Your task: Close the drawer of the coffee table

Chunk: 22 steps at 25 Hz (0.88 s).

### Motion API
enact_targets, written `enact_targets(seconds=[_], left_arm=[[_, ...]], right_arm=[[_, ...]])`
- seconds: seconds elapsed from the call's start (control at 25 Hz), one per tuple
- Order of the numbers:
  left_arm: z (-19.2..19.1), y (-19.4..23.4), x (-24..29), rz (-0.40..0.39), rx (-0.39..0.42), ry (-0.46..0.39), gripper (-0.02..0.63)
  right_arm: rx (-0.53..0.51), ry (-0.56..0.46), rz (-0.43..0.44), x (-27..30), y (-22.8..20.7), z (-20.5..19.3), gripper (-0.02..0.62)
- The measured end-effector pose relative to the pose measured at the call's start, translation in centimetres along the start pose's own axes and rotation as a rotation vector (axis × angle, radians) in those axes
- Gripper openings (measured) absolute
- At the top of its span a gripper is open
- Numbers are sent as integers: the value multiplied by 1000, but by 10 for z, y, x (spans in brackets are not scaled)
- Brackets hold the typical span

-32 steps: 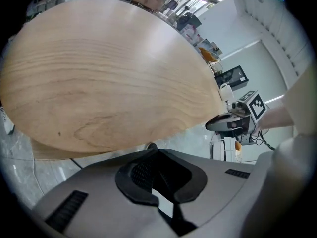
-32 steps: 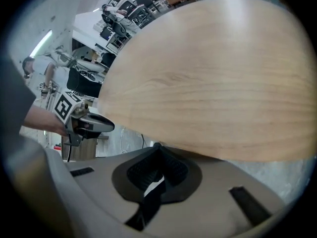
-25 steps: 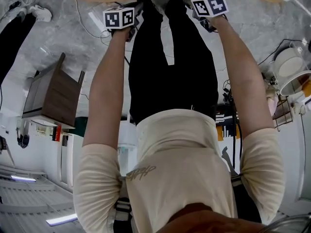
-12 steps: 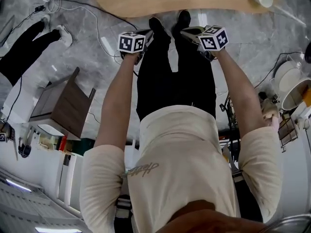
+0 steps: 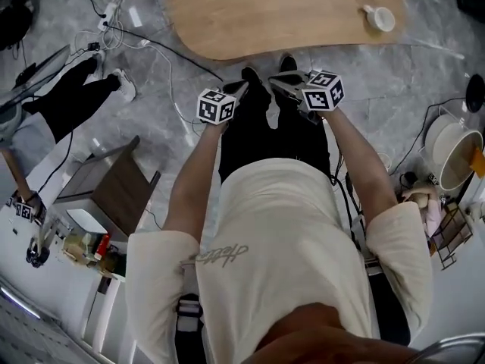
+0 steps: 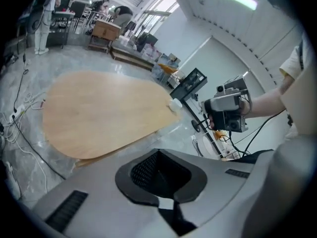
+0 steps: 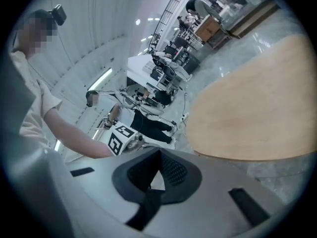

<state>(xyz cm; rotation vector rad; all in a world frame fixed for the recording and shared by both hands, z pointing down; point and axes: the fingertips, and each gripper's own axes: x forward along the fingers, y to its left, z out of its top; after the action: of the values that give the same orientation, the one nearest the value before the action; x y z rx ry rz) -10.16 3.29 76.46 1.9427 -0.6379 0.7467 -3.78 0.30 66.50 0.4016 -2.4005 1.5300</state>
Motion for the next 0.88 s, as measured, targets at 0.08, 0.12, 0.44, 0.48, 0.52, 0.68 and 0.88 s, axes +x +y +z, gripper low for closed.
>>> enact_targets(seconds=[0.08, 0.12, 0.44, 0.48, 0.52, 0.68, 0.88], left_arm=[[19, -22, -21, 9, 37, -79, 5], [31, -33, -34, 17, 56, -120, 5], [153, -117, -147, 31, 164, -418, 5], [166, -128, -163, 22, 176, -452, 5], [178, -139, -180, 13, 193, -485, 5], [225, -187, -242, -24, 274, -601, 5], [262, -231, -304, -35, 360, -690, 5]], right_arm=[[-43, -42, -4, -8, 23, 15, -8], [-65, -62, 0, -12, 36, 24, -8], [-389, -237, -31, -73, 151, 103, -8], [-412, -266, -27, -81, 167, 112, -8], [-436, -294, -24, -88, 183, 121, -8], [-563, -405, -15, -116, 245, 168, -8], [-691, -507, -9, -147, 309, 216, -8]])
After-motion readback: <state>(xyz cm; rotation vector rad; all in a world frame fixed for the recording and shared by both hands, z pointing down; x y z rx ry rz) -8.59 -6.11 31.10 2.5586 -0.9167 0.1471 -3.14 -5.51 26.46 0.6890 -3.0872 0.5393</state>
